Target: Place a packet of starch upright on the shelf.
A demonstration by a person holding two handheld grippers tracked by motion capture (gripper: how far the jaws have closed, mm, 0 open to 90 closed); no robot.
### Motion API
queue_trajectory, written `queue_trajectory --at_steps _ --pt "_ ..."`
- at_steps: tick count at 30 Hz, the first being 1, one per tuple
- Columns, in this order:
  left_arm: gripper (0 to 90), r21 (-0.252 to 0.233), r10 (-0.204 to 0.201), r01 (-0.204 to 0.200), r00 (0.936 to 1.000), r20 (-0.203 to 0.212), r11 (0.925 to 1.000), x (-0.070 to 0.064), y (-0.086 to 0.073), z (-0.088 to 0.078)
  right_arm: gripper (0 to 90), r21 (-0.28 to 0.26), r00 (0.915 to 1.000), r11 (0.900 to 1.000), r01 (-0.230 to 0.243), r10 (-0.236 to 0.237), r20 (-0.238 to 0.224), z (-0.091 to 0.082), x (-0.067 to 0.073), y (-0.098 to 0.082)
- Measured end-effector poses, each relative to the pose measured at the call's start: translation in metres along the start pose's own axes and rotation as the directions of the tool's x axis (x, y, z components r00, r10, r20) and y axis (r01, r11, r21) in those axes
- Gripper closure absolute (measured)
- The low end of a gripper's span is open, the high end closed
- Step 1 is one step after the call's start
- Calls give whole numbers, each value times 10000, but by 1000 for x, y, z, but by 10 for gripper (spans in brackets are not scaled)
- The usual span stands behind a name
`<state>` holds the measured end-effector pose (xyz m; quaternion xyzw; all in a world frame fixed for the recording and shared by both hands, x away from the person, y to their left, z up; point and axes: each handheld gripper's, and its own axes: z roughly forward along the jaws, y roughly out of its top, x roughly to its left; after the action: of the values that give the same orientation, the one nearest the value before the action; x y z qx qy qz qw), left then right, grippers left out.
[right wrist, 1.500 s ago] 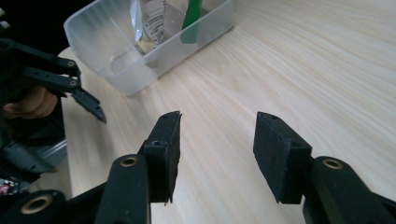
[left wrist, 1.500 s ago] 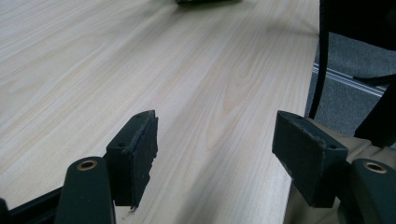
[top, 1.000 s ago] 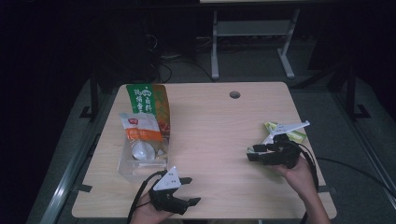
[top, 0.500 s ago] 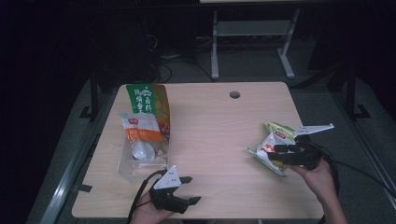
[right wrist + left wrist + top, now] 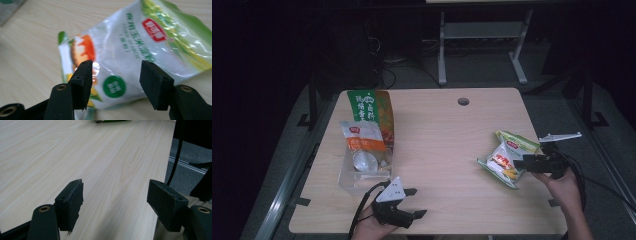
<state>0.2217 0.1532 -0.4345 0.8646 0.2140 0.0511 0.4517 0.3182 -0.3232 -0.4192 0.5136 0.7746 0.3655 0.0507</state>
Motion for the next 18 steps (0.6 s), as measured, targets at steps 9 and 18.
queue_trajectory --at_steps 9,18 --pt "288 12 61 -61 10000 7 10000 0 0 2 387 -138 9889 9956 -930 939 1151 6 -25 -5" --pt "288 17 48 -48 10000 25 10000 -1 0 4 340 -74 9761 9845 -1752 1747 1290 15 -38 -6"
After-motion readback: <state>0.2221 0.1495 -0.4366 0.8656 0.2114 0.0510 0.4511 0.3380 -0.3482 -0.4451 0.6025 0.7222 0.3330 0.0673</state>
